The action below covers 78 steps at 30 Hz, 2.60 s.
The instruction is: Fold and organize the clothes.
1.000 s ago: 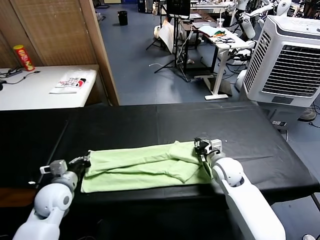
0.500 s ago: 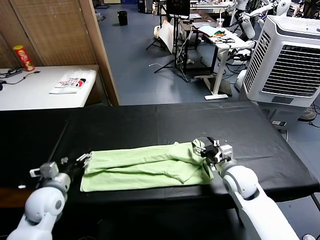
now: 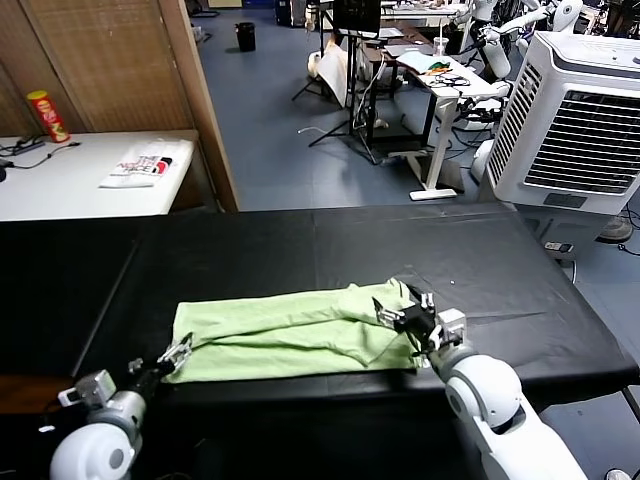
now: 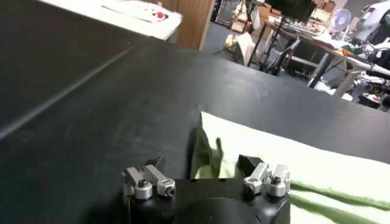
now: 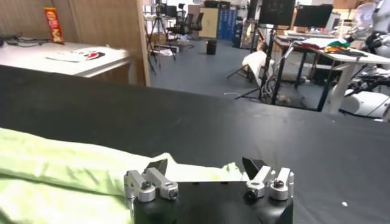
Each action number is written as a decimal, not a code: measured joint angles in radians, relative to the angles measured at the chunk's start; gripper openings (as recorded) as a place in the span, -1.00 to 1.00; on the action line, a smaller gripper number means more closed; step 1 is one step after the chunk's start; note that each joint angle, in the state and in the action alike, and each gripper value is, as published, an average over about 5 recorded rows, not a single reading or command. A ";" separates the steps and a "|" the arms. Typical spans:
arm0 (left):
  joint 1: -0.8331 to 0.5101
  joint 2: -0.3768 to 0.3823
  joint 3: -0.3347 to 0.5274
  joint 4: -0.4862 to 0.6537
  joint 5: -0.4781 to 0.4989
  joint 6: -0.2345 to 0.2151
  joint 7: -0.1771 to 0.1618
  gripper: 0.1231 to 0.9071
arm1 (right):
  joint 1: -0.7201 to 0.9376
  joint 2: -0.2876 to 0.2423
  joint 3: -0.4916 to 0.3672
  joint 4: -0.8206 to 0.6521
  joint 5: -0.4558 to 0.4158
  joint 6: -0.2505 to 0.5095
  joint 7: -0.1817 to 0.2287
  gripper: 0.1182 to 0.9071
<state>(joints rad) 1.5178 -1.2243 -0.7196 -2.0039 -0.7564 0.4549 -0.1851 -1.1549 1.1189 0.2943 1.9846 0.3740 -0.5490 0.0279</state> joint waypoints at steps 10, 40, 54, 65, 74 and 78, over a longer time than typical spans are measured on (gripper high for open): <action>-0.010 -0.030 0.017 0.024 0.018 -0.005 0.017 -0.68 | -0.029 0.013 -0.001 0.016 -0.035 0.009 -0.011 0.72; 0.005 0.191 -0.094 -0.031 0.381 0.005 0.039 -0.90 | -0.127 0.080 0.029 0.083 -0.134 0.036 -0.010 0.72; -0.090 -0.046 0.186 -0.206 0.102 0.139 -0.113 -0.90 | -0.174 0.127 0.053 0.086 -0.185 0.046 -0.010 0.72; -0.156 -0.166 0.340 -0.195 0.075 0.145 -0.134 -0.90 | -0.182 0.151 0.050 0.075 -0.211 0.050 -0.011 0.72; -0.170 -0.214 0.373 -0.170 0.091 0.133 -0.132 -0.90 | -0.178 0.159 0.038 0.063 -0.222 0.051 -0.012 0.72; -0.178 -0.230 0.376 -0.159 0.104 0.126 -0.129 -0.90 | -0.174 0.161 0.030 0.058 -0.226 0.051 -0.013 0.72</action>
<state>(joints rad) 1.3399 -1.4545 -0.3432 -2.1624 -0.6523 0.5812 -0.3140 -1.3292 1.2799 0.3242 2.0426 0.1482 -0.4980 0.0151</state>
